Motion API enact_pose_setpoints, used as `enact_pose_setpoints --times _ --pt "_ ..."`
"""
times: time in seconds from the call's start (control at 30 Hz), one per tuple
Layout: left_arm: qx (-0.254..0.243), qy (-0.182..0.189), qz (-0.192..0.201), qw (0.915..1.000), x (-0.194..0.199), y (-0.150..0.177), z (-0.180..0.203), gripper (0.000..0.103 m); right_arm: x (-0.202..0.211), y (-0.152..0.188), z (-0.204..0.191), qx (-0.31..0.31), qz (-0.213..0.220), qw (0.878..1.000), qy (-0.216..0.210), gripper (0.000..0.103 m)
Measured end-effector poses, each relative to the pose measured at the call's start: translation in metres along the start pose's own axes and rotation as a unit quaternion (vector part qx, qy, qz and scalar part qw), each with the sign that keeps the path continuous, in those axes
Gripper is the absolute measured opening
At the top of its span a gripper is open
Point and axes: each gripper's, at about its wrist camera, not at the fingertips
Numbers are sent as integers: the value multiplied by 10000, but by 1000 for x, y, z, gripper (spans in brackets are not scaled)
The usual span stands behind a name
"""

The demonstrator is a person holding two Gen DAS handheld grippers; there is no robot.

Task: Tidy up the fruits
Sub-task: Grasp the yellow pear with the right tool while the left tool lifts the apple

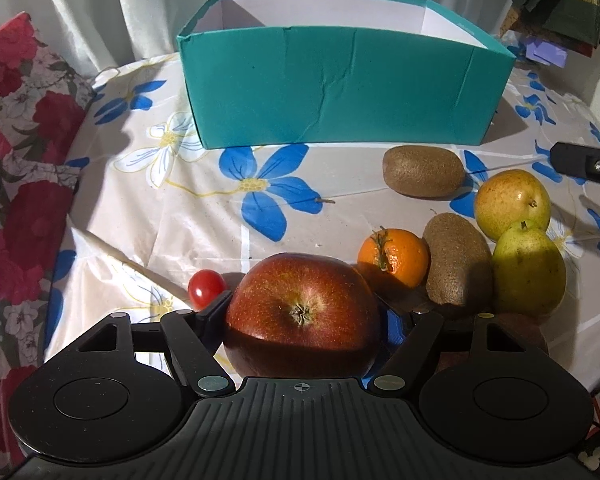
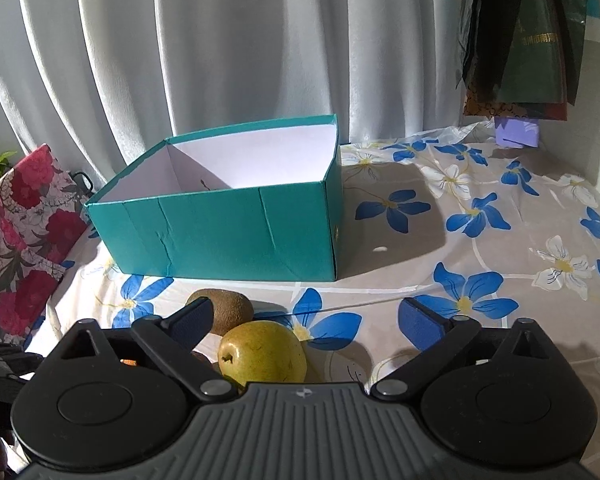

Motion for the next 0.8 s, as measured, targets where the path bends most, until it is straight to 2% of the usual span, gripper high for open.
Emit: enact_pose_setpoints --times 0.27,0.43,0.57,0.63,0.8 --pt "240 -35 57 9997 13 2 -12 78 -29 7 -14 -200 -579 9981 -102 91" --pt "351 -74 41 9993 16 4 -18 78 -47 5 -18 -255 -901 9956 -28 78" --pt "396 -105 39 9992 18 4 -21 78 -58 6 -21 -245 -1101 9936 83 72" --pt "406 -101 36 9991 18 3 -22 78 -61 6 -21 -297 -1145 9930 61 65" --pt "430 -107 13 9990 18 1 -23 78 -68 5 -22 -271 -1228 9920 143 63"
Point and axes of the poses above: each gripper's, at about its wrist camera, not at the fingertips, and x roughly against the way its jaws point, z to its right, y to its underside, and after that the axes turned 6 degrees about -y, right-handed
